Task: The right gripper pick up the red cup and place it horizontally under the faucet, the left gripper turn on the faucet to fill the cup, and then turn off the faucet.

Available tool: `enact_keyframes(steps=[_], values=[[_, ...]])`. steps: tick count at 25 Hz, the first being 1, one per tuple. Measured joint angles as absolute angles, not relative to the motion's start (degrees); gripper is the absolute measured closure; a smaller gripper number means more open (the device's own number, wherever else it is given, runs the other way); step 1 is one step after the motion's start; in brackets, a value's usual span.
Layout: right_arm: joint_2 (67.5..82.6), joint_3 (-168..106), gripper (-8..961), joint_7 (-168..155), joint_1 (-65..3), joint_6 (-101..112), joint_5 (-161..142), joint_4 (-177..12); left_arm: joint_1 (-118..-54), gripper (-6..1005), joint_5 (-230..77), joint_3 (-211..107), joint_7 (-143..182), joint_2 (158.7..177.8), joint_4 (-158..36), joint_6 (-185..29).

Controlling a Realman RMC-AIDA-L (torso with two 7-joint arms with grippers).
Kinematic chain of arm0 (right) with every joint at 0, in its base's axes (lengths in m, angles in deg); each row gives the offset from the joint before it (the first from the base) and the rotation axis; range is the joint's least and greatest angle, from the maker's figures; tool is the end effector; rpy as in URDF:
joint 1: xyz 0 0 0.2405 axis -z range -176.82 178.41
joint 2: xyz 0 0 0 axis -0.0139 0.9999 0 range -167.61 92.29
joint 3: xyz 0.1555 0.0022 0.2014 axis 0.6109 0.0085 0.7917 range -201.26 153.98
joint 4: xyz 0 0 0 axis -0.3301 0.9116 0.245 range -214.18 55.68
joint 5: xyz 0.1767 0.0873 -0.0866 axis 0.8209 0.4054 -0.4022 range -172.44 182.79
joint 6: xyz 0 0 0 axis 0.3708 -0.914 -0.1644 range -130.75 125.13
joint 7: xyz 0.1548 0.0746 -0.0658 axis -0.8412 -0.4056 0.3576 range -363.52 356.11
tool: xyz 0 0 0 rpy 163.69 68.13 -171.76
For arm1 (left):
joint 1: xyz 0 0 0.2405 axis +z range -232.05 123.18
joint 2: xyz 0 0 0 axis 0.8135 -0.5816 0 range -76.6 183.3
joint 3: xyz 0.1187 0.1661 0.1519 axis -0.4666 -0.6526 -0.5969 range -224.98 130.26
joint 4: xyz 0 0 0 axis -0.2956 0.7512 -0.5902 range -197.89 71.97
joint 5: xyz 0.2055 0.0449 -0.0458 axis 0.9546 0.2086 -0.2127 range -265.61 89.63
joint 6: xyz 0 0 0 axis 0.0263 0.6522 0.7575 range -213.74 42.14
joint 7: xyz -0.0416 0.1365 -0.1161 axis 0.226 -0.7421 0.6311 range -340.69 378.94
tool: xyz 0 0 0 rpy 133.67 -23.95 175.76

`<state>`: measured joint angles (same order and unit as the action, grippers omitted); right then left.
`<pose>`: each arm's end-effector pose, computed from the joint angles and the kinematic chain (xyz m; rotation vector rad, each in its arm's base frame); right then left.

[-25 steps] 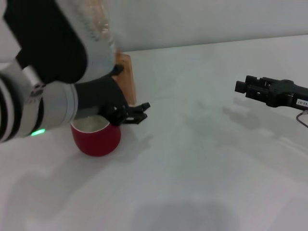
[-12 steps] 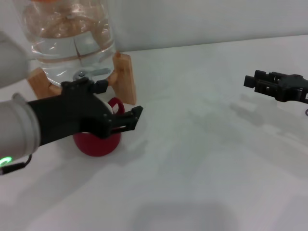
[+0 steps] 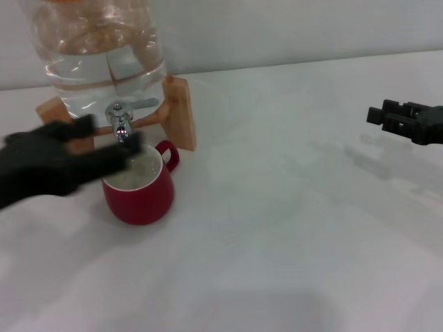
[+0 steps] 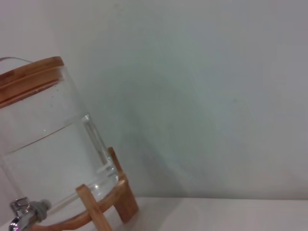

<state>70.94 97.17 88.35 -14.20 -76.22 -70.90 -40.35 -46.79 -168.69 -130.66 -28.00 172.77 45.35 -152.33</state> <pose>0.3184 0.3550 0.0597 -2.1856 0.9377 0.8610 -0.1392 0.2841 0.0320 -2.4226 -0.8550 -0.7393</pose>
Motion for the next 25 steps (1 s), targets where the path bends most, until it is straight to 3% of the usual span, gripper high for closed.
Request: enact_keyframes(steps=[6, 11, 17, 25], values=[[70.68, 97.6, 424, 89.0, -13.0, -76.9, -71.0, -39.7, -44.6, 107, -187.0, -114.6, -36.6, 172.75, 31.9, -161.5], [70.71, 98.2, 424, 92.1, -12.1, -79.9, -70.8, -39.1, -47.0, 107, -195.5, -98.5, -42.1, 172.66, 16.3, -173.8], [71.72, 99.6, 424, 102.8, -10.6, -84.7, -70.8, -38.3, -53.3, 107, -192.1, -80.8, -44.4, 172.31, 0.8, -184.0], [72.22, 99.9, 424, 108.2, -8.3, -84.4, -71.0, -36.1, -56.7, 107, -176.2, -66.7, -43.4, 171.48, -2.8, -185.3]])
